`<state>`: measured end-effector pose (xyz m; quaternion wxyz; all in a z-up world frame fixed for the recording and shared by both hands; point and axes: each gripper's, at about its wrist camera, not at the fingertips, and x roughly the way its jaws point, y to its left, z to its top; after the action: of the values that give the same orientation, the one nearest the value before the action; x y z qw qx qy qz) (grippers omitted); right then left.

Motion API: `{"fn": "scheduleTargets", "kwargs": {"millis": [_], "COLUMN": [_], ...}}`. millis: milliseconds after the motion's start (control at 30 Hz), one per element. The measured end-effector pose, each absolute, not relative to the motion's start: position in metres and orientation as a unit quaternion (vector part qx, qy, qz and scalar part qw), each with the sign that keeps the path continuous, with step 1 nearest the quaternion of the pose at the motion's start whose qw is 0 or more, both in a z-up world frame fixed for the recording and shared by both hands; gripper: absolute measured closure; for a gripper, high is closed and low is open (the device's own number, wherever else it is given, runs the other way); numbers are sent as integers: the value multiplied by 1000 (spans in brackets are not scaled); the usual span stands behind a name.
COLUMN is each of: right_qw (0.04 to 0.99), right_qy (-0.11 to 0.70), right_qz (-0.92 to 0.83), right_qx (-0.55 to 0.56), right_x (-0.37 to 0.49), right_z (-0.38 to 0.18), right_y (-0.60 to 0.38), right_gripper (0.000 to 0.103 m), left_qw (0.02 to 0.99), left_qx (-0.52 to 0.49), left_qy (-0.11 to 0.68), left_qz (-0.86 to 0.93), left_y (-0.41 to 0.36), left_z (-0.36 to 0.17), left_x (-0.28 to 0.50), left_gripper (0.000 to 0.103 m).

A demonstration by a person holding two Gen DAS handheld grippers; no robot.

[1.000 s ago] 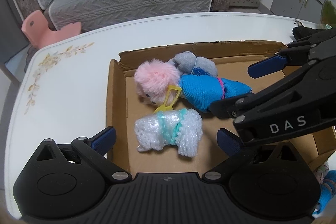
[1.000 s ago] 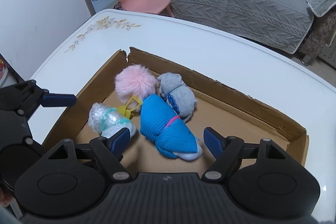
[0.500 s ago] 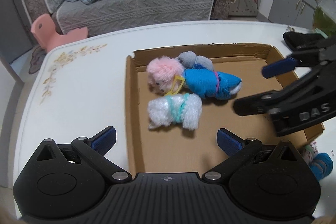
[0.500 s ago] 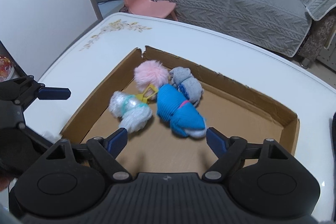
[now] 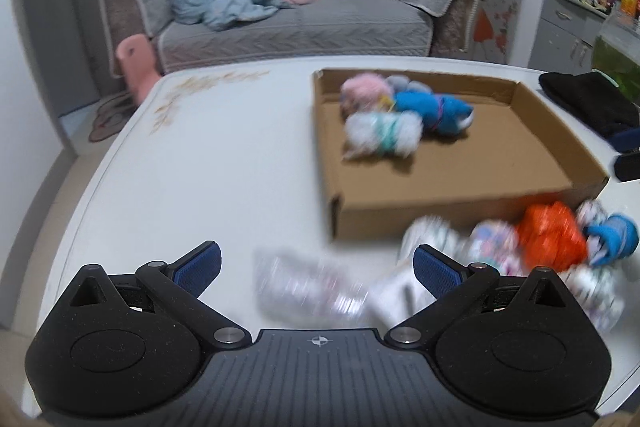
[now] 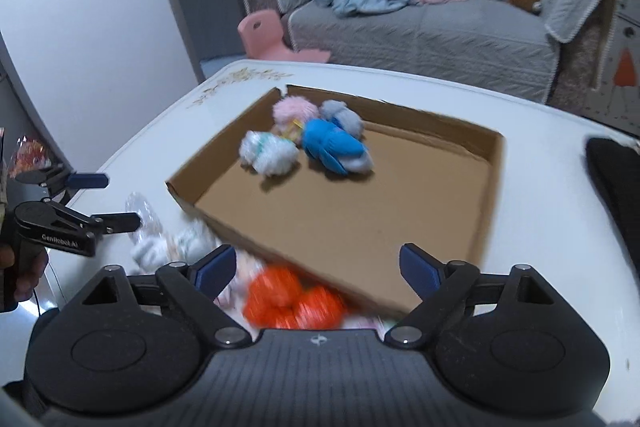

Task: Organize objects
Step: 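Grasp clear plastic bundle with left tool while right grasps blue rope-tied sock roll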

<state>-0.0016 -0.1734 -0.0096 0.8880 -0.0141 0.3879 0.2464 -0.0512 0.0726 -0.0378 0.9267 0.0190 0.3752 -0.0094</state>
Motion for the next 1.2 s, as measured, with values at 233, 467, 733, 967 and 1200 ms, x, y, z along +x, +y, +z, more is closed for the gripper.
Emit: {"fn": "scheduleTargets", "kwargs": {"millis": [233, 467, 733, 967, 1200], "right_qw": [907, 920, 908, 909, 903], "right_qy": [358, 328, 331, 322, 338], "right_qz": [223, 216, 256, 259, 261], "right_qx": [6, -10, -23, -47, -41], "right_x": [-28, -40, -72, -64, -61], "right_z": [-51, -72, -65, -69, -83], "right_y": [-197, -188, -193, -193, -195], "right_gripper": [14, 13, 12, 11, 31], "left_qw": [931, 932, 931, 913, 911], "left_qx": [-26, -31, -60, -148, -145], "left_qy": [365, 360, 360, 380, 386], "left_qz": [2, 4, 25, 21, 33], "left_y": [87, 92, 115, 132, 119], "left_z": [-65, -72, -68, -75, -73], "left_x": [-79, -81, -67, -58, -34], "left_gripper": [1, 1, 1, 1, 1]}}
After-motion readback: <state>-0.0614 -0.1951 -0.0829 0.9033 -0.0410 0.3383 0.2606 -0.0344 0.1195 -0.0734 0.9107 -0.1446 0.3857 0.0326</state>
